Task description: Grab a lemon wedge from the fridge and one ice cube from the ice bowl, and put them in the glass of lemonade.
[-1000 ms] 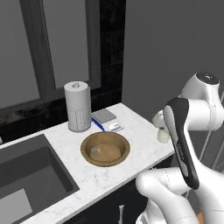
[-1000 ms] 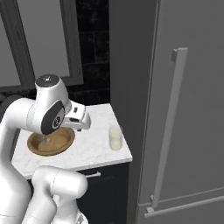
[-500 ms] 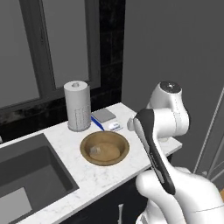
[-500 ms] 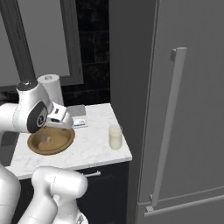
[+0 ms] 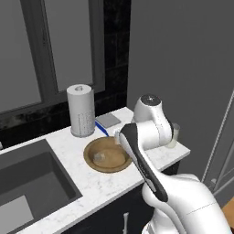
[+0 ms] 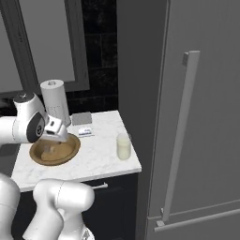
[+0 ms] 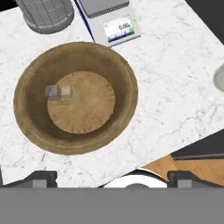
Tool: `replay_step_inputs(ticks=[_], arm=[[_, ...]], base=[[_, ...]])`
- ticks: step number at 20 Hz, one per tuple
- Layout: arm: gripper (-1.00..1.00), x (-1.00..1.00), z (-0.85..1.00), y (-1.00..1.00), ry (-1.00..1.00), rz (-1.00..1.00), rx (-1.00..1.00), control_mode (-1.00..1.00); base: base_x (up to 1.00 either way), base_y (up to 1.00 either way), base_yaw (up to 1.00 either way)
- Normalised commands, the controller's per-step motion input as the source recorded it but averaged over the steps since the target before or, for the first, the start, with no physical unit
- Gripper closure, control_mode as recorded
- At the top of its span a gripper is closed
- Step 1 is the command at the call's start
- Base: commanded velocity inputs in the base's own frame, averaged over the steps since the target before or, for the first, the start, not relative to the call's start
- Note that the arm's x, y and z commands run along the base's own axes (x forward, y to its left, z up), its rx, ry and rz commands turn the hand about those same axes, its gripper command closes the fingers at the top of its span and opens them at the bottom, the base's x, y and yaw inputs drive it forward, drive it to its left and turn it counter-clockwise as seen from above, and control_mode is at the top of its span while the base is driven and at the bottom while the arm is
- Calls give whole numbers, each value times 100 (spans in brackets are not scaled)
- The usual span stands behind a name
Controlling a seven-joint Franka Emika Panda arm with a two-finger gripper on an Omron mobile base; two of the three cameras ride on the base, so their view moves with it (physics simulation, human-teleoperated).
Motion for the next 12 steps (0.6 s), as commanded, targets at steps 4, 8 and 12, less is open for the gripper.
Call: replay_step_inputs(ticks=[4, 8, 12], arm=[[-100, 10, -39, 38, 12, 9, 0, -100], [-100, 18, -43, 35, 11, 10, 1, -100], [-100, 28, -47, 43, 7, 9, 0, -100]], base=[[0, 0, 0], [0, 0, 0], [0, 0, 0]])
